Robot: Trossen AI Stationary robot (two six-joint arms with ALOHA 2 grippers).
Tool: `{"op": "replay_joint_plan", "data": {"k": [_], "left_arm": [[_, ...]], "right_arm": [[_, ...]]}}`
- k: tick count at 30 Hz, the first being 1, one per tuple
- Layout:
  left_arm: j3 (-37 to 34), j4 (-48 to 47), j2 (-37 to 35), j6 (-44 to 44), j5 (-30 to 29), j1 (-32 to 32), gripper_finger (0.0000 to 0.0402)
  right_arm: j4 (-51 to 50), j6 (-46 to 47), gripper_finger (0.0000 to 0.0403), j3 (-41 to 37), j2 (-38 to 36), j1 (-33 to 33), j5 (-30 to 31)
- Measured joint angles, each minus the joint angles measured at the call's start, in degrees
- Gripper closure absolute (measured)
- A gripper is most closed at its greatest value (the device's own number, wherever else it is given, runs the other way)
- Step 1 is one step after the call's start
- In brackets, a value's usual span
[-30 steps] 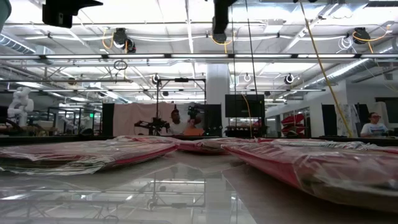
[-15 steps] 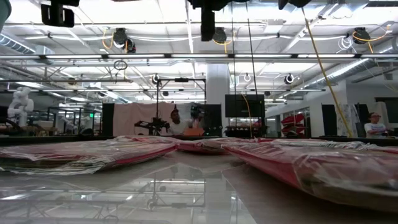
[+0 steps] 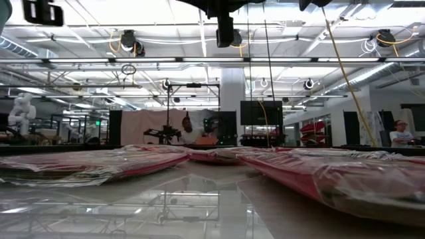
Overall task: Sort popcorn bags into baskets
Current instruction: Put the red popcorn bag into the green bin
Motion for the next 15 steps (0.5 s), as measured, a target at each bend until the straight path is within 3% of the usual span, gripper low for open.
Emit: {"op": "replay_joint_plan", "data": {"k": [7, 15], "left_arm": [[0.0, -6.7, -4.6, -5.3, -0.8, -8.7, 0.0392], [0.0, -5.7, -2.9, -11.7, -8.1, -23.0, 0.0395]], "right_arm": [[-3.2, 0.2, 0.0207, 0.0, 0.0, 0.0, -4.4], [-3.1, 2.1, 0.0198, -0.1, -0.4, 0.7, -5.8]]}}
